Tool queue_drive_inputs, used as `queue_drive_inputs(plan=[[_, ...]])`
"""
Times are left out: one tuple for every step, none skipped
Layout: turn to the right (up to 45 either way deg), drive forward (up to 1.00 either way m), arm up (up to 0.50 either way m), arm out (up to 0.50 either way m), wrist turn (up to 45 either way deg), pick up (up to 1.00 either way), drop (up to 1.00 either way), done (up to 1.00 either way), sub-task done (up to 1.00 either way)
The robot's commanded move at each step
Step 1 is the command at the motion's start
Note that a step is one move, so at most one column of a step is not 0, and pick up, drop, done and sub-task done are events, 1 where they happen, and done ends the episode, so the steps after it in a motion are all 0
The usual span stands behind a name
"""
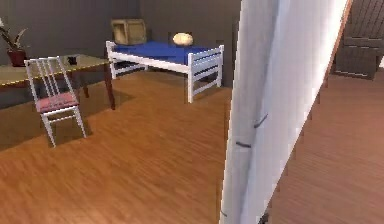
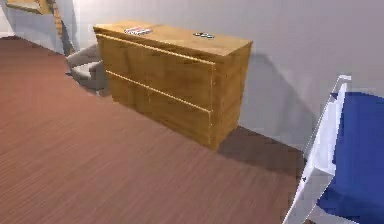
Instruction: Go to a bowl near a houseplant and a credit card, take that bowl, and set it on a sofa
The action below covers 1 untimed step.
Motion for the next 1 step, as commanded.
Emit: queue_drive_inputs(plan=[[-45.0, 0.0, 0.0, 0.0, 0.0, 0.0, 0.0, 0.0, 0.0]])
